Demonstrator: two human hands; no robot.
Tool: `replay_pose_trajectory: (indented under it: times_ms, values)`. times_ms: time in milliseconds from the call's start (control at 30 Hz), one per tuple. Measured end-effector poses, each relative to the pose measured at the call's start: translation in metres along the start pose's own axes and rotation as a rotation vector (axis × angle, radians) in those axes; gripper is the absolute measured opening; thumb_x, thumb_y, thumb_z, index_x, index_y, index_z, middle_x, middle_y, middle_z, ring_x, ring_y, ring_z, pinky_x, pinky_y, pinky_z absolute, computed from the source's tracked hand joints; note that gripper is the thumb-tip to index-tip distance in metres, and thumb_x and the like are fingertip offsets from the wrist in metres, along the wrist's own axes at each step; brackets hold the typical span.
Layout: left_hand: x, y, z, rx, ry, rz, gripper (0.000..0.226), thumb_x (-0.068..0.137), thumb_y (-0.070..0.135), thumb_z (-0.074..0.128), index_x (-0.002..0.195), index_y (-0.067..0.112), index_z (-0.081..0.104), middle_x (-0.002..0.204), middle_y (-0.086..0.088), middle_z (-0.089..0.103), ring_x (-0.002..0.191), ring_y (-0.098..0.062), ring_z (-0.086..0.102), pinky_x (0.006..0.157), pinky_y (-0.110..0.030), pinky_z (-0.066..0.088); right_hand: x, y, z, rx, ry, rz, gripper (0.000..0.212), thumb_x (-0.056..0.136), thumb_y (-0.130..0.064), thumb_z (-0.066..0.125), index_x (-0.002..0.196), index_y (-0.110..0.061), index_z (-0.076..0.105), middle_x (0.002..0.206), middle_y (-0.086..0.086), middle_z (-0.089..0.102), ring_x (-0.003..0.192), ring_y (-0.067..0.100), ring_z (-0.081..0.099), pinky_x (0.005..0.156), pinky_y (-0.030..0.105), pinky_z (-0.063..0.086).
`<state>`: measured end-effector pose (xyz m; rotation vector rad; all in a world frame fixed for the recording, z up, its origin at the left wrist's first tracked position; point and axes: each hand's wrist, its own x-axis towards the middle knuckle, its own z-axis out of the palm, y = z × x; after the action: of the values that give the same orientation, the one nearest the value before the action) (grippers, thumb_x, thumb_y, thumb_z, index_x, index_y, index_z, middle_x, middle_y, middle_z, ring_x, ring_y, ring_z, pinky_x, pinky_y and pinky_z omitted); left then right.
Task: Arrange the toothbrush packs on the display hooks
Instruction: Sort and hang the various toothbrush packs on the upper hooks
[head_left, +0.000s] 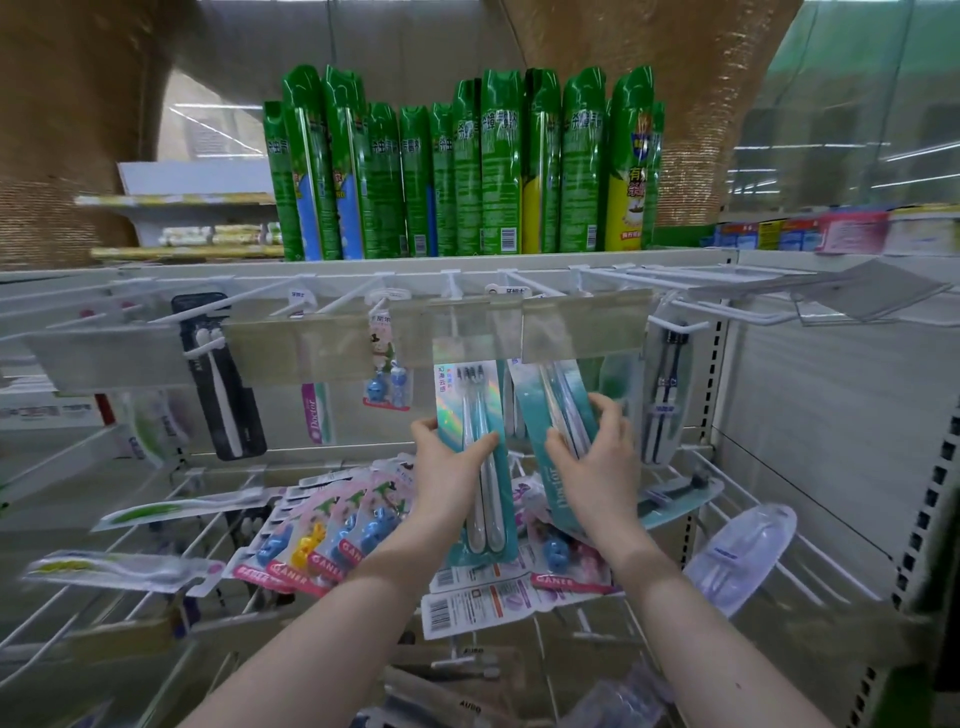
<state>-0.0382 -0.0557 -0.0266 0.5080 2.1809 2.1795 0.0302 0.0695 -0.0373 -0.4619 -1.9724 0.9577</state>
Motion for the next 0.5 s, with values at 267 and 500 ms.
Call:
replay_pose_trajectory:
  times_ms: [267,500]
  values:
    - [0.007,-0.005,0.007,0.069,0.042,0.024,0.062,0.082,0.027,0.071,0.127,0.014,0.031,0.118,-0.006,0.051,0.105,-0.021,0.050,0.086,-0.032,0.038,0.015,0.001,0.011,-0.033,-0.024,0.022,0.057,0.090,-0.041,0.056,0.140,-0.027,0.032,0.126,0.002,0.053,0.099,0.018,0.054,0.078,0.030,0.042]
    - [0.009,-0.004,0.009,0.100,0.056,0.072,0.049,0.084,0.021,0.069,0.114,0.018,0.030,0.102,0.004,0.052,0.090,-0.012,0.051,0.078,-0.026,0.036,0.035,-0.008,0.018,-0.008,-0.079,0.077,0.060,0.093,-0.037,0.054,0.144,-0.020,0.028,0.135,0.009,0.043,0.109,0.023,0.050,0.080,0.027,0.035]
